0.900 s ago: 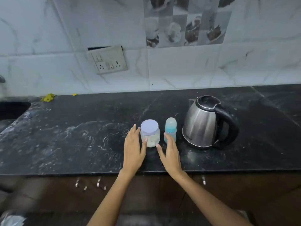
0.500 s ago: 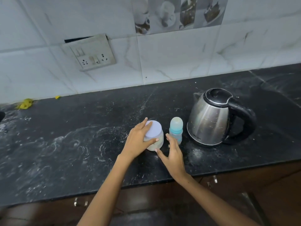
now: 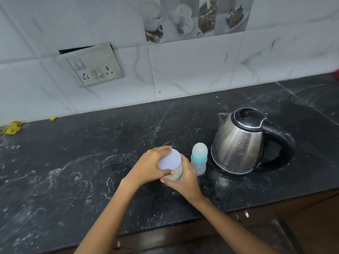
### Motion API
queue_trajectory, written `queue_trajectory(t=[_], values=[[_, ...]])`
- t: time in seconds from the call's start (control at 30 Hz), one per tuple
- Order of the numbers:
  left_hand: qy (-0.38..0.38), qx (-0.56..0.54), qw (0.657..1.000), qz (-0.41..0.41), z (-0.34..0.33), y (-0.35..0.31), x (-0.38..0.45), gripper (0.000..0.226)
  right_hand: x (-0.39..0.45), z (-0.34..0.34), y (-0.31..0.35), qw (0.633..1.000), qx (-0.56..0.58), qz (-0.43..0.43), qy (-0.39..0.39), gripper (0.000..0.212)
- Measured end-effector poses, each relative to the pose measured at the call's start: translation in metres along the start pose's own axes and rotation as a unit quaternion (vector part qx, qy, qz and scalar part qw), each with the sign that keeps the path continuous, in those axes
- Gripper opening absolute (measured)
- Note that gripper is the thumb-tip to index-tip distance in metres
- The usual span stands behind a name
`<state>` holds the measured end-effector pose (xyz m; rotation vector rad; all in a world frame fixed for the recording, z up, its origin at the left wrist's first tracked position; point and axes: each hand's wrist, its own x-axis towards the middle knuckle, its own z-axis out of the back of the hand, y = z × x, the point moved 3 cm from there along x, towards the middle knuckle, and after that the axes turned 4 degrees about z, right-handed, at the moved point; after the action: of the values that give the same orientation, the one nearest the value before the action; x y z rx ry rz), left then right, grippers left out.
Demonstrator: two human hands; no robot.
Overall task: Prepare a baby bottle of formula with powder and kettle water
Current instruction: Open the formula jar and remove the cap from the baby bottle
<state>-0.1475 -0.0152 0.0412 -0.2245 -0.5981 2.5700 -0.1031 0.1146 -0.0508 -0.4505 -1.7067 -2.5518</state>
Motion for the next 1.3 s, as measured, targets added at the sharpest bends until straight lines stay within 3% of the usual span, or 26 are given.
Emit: queue_trajectory(t=[0.2,0.33,0.4,0.47,0.53,0.6,0.67,0.73,0.8,0.9,1.0,1.1,1.23,1.3], values=[[-0.020,0.086,0.996,0.020,-0.004,-0.018,0.000,0.078,0.002,0.000,-0.003,1.000,0.011,0.000,-0.007,0.088],[-0.076,0.187,0.976,0.081,-0.002,-0.024,-0.002,0.087,0.002,0.001,0.000,1.000,0.006,0.001,-0.010,0.090],[-0.078,0.179,0.974,0.113,0.013,-0.019,0.000,0.073,0.002,0.002,0.002,1.000,0.004,0.008,-0.014,0.088],[-0.047,0.166,0.978,0.119,0.028,-0.010,0.002,0.066,0.002,0.003,0.004,1.000,0.004,0.011,-0.015,0.087],[0.044,0.122,0.988,0.081,0.032,-0.004,0.006,0.059,0.002,0.003,0.004,1.000,0.004,0.007,-0.011,0.088],[0.167,0.083,0.982,0.009,0.025,-0.006,0.009,0.095,0.003,0.003,0.003,1.000,0.003,0.008,-0.007,0.089],[0.207,0.092,0.972,-0.061,0.018,-0.010,0.015,0.097,0.004,0.002,0.002,1.000,0.005,0.008,-0.002,0.087],[0.171,0.124,0.974,-0.084,0.012,-0.010,0.021,0.085,0.004,0.002,0.001,1.000,0.009,-0.001,-0.003,0.082],[0.123,0.181,0.975,-0.036,0.013,-0.015,0.023,0.075,0.004,0.002,-0.002,1.000,0.011,-0.005,0.001,0.084],[0.058,0.251,0.966,0.031,0.015,-0.025,0.023,0.082,0.004,0.003,-0.004,1.000,0.001,-0.010,0.011,0.086],[0.146,0.188,0.971,0.029,0.015,-0.021,0.027,0.087,0.005,0.004,-0.003,1.000,0.001,-0.013,0.021,0.085],[0.239,0.175,0.954,-0.045,0.015,-0.024,0.031,0.096,0.005,0.006,-0.005,0.999,-0.008,-0.030,0.033,0.081],[0.162,0.185,0.969,-0.021,0.017,-0.033,0.033,0.065,0.006,0.010,-0.004,0.998,-0.002,-0.036,0.046,0.081],[0.110,0.228,0.967,0.024,0.015,-0.033,0.032,0.073,0.007,0.012,-0.002,0.998,-0.006,-0.032,0.052,0.080]])
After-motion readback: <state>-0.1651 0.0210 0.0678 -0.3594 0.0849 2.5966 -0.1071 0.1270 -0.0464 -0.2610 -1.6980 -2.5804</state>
